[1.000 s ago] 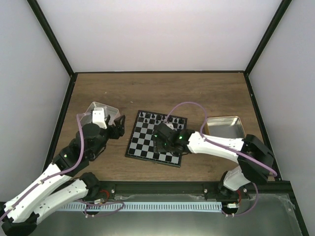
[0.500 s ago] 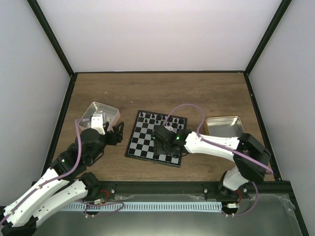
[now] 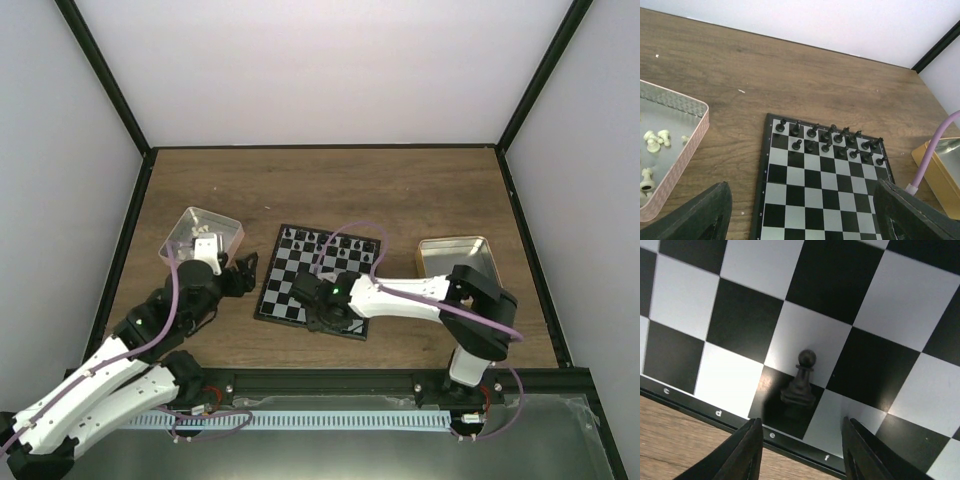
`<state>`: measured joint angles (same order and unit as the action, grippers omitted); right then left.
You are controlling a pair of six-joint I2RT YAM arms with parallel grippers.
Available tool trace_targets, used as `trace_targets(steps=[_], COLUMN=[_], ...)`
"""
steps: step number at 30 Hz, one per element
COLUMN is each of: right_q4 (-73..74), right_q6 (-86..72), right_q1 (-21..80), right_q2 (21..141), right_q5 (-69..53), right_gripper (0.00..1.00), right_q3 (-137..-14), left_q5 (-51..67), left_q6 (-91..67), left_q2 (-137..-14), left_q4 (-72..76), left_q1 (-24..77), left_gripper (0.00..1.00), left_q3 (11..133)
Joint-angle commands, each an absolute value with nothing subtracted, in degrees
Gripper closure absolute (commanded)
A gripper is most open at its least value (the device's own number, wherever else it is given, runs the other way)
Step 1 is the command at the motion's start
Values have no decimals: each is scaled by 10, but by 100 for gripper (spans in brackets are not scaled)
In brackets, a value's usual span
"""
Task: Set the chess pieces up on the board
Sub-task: Pick up the chess piece from the chessboard.
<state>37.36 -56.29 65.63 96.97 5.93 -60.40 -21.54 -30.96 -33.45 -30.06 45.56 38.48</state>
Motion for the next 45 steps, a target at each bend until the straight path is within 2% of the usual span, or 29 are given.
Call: trace_targets(steps=[1,13,22,30,36,45], right_q4=[398,406,405,372,314,105], right_q6=[-579,-586,-596,-570,-524,-380], right_q1=[664,664,664,664,664,664], right_q2=[984,1016,1010,991,925,758], right_q5=[82,133,143,152,183,209], right_gripper=[58,61,80,86,87,89], right_q3=[-624,-645,-630,-611,-575,-473], left_q5=[-205,-206,-205,-194,-150,-1], left_q6=[-319,-319,-327,-333,-351,-391], left_q2=[-341,-351,-346,-356,-374,-417], left_q4=[-286,-277,-276,-268,-246,-174], left_q1=[454,454,454,454,453,440], left_gripper=[21,21,21,21,20,18], left_q3=[376,375,372,369,367,404])
